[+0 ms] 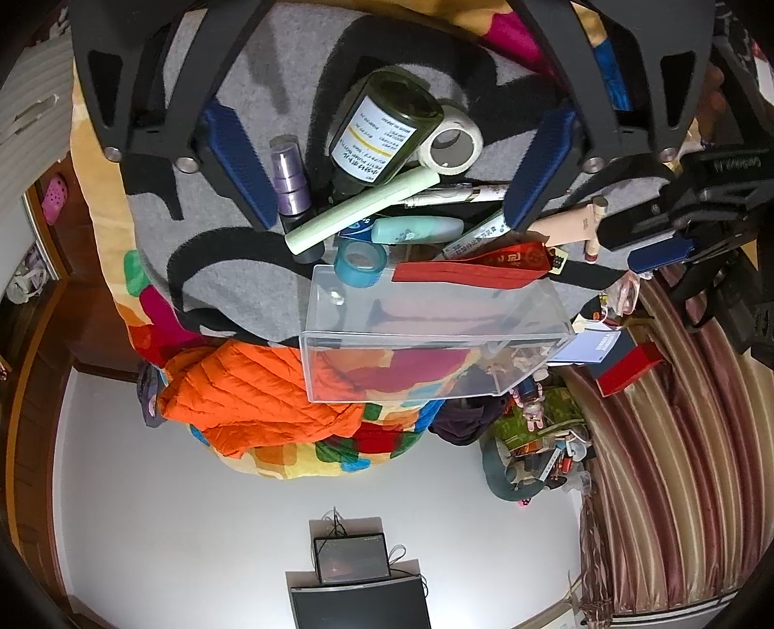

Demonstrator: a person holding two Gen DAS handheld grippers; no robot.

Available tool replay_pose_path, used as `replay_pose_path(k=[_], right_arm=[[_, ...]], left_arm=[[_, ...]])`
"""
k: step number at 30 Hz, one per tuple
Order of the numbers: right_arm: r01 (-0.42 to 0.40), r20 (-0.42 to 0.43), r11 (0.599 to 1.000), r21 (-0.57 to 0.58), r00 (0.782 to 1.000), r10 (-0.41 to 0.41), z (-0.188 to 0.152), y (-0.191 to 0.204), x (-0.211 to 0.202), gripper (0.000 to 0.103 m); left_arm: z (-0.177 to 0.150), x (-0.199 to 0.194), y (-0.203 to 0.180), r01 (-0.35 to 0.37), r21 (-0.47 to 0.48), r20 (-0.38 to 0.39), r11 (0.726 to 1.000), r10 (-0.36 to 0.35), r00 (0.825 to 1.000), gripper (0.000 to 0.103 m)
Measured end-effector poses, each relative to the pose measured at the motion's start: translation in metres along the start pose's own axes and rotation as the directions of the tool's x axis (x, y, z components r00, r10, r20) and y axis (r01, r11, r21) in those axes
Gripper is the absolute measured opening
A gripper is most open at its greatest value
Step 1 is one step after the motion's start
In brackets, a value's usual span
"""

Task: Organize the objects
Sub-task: 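Grasp the beige red-capped tube with the left tool while the right tool grasps the purple tube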

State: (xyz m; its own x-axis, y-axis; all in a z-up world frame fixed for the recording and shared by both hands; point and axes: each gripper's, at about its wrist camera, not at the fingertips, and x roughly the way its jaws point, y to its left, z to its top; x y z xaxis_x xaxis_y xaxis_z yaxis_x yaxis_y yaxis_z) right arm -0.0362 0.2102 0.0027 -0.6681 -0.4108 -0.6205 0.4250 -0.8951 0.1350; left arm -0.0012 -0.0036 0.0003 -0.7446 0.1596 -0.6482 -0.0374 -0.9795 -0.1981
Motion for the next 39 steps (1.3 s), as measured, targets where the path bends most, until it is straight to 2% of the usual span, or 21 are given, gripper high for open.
replay_pose_path(k=[6,9,14,17,18,21,25,31,39], right_arm=[[0.027,-0.017,0.999,0.046,1.0,-0.026,0.004,-0.022,0.007,0.079],[0.057,-0.027,0.996,0.07,0.998,-0.055,0.004,-0.035,0.009,0.075],[0.108,-0.07,0.989,0.101,0.992,-0.101,0.0,-0.06,0.019,0.065],[0.116,-0.116,0.986,0.121,0.988,-0.102,-0.006,-0.071,0.03,0.056],[0.113,-0.132,0.986,0.126,0.987,-0.096,-0.008,-0.073,0.034,0.055],[0.099,-0.165,0.987,0.124,0.983,-0.078,-0.013,-0.074,0.043,0.049],[0.097,-0.183,0.991,0.088,0.98,-0.079,-0.015,-0.068,0.056,0.046],[0.072,-0.182,0.997,0.037,0.981,-0.064,-0.005,-0.061,0.067,0.043],[0.004,-0.221,0.999,0.049,0.975,0.007,0.002,-0.064,0.084,0.041]], left_arm=[[0.004,-0.004,0.031,-0.074,-0.055,0.019,0.996,0.075,0.997,0.084],[0.006,0.002,0.05,-0.107,-0.085,-0.004,0.991,0.107,0.994,0.082],[-0.002,0.026,0.078,-0.128,-0.154,-0.108,0.98,0.112,0.988,0.069],[-0.01,0.041,0.091,-0.132,-0.198,-0.172,0.971,0.099,0.98,0.056],[-0.012,0.043,0.094,-0.131,-0.209,-0.176,0.969,0.095,0.98,0.055],[-0.011,0.044,0.092,-0.143,-0.196,-0.164,0.97,0.111,0.98,0.052],[-0.009,0.051,0.083,-0.168,-0.139,-0.176,0.976,0.143,0.974,0.038],[-0.009,0.054,0.078,-0.155,-0.095,-0.183,0.983,0.136,0.974,0.014],[-0.007,0.05,0.079,-0.156,-0.09,-0.177,0.984,0.138,0.974,0.014]])
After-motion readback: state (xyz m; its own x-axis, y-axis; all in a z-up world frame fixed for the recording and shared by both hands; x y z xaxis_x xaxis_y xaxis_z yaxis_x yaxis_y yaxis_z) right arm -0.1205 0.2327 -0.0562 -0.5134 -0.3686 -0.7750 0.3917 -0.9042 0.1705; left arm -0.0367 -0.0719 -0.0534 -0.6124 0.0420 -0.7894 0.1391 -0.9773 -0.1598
